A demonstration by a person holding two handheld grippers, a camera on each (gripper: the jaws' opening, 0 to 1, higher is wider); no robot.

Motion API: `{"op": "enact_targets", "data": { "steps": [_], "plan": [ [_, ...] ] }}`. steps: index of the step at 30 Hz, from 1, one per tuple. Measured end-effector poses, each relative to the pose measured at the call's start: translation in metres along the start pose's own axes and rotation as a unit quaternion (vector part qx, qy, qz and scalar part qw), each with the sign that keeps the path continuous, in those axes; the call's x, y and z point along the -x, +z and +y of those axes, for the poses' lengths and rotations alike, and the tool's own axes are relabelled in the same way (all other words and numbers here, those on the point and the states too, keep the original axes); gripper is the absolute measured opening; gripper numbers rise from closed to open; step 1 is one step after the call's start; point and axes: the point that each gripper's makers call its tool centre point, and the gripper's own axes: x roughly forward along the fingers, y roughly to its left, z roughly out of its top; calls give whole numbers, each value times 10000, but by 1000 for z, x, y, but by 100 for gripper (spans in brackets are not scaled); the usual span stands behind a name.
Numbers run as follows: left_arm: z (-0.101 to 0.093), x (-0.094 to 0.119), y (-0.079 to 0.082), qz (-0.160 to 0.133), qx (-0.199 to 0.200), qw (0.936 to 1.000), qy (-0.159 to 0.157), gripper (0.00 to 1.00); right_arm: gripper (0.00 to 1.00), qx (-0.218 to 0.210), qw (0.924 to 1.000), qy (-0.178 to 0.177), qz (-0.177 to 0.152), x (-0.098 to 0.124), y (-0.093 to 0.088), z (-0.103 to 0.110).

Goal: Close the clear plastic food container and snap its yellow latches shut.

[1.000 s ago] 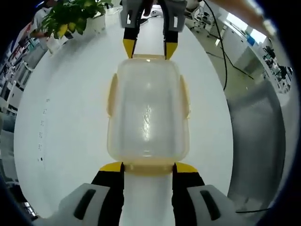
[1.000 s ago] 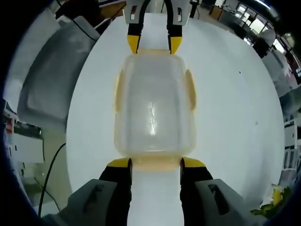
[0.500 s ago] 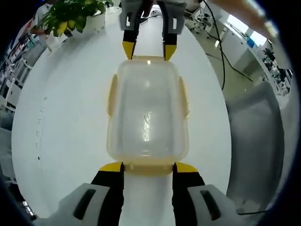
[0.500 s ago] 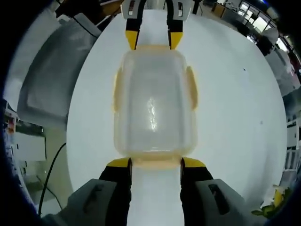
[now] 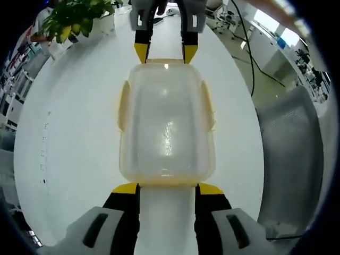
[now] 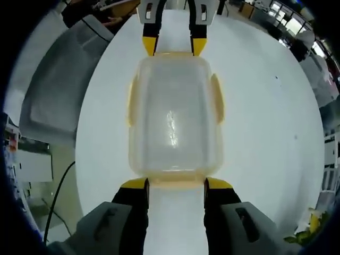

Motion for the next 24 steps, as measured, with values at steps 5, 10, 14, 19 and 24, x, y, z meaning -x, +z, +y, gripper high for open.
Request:
{"op": "enact_targets", "data": {
  "steps": [5,10,14,19,24],
  "plan": [
    [0,0,-1,-71,-7,10000,25,34,37,-31,10000,-2,-9,-1,-2,0],
    [2,2,-6,-158,-81,9998,71,29,37,-296,9994,-40,-149,-1,-4,-1],
    [5,3,-17,-94,206,9997,78,33,34,-590,9982,-88,-96,-1,-12,-2],
    [8,12,-26,-327,980,9946,80,36,36,-990,9950,-108,-3,2,-24,2],
    [9,26,-27,-752,2133,9741,-81,37,37,-1775,9833,-345,-191,15,-28,-4]
  ]
}}
